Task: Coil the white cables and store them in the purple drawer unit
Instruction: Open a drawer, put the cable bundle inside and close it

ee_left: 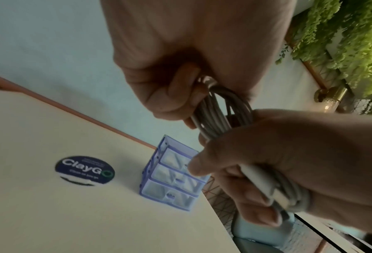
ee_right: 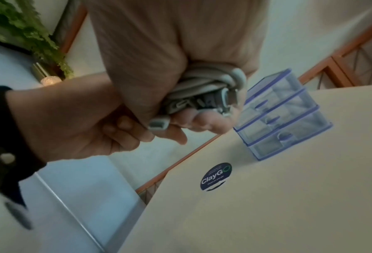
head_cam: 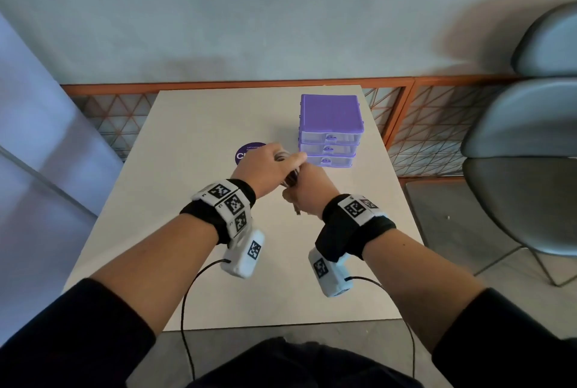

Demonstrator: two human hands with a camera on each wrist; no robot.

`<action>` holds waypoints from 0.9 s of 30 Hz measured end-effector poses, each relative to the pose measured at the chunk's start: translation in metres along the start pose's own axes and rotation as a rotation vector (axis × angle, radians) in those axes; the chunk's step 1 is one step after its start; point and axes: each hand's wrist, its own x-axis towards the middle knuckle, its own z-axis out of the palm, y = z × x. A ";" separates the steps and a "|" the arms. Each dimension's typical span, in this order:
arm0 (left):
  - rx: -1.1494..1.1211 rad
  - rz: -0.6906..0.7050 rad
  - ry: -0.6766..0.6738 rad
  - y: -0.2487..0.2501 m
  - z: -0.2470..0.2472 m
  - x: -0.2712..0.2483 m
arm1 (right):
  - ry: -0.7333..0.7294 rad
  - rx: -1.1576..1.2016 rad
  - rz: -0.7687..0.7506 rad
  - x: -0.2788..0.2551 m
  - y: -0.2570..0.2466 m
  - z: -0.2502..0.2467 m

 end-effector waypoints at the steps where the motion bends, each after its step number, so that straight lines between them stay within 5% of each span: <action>1: -0.011 -0.004 0.012 0.001 0.005 0.002 | 0.035 -0.016 -0.018 -0.001 0.005 0.001; 10: -0.254 -0.188 -0.011 0.018 0.047 0.019 | 0.377 -0.540 -0.159 -0.009 0.042 -0.003; 17: -0.595 -0.431 -0.144 0.027 0.082 0.027 | 0.284 -0.476 -0.042 0.001 0.070 -0.023; 22: -0.356 -0.312 -0.187 0.029 0.092 0.050 | 0.133 -0.259 0.154 0.018 0.090 -0.029; 27: -0.102 -0.170 -0.123 -0.003 0.094 0.088 | 0.144 0.597 0.539 0.051 0.123 -0.009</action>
